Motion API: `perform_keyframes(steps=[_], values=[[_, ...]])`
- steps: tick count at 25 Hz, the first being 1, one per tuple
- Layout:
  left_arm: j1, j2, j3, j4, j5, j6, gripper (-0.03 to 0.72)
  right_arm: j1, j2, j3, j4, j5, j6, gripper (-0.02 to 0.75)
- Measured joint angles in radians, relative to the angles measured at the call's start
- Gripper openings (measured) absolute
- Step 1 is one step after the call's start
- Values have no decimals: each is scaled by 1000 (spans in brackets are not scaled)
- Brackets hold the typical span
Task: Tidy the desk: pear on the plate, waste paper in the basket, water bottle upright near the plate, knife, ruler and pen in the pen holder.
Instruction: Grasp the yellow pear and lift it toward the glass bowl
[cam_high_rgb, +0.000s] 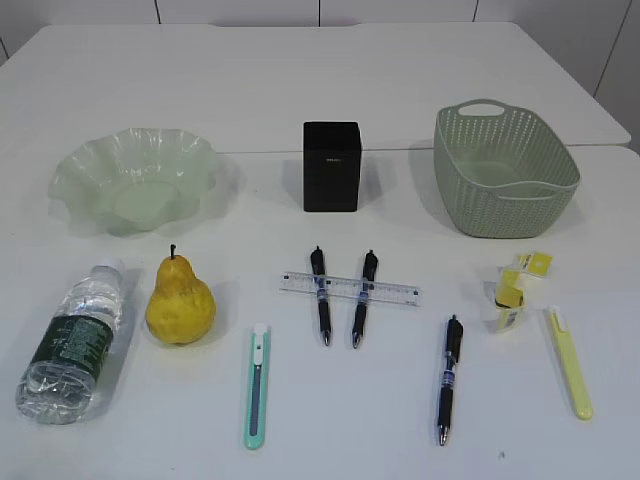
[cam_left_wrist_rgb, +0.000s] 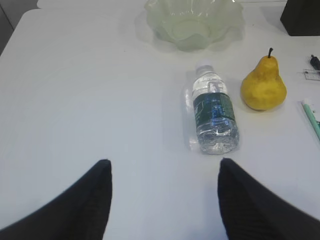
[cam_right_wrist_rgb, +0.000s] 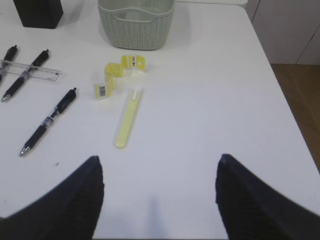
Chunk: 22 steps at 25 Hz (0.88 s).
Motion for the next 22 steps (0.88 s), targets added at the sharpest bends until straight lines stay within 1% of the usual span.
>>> perform_keyframes(steps=[22], values=[[0, 0, 0, -4, 0, 0, 465, 0, 0, 0, 0, 0, 0, 519]])
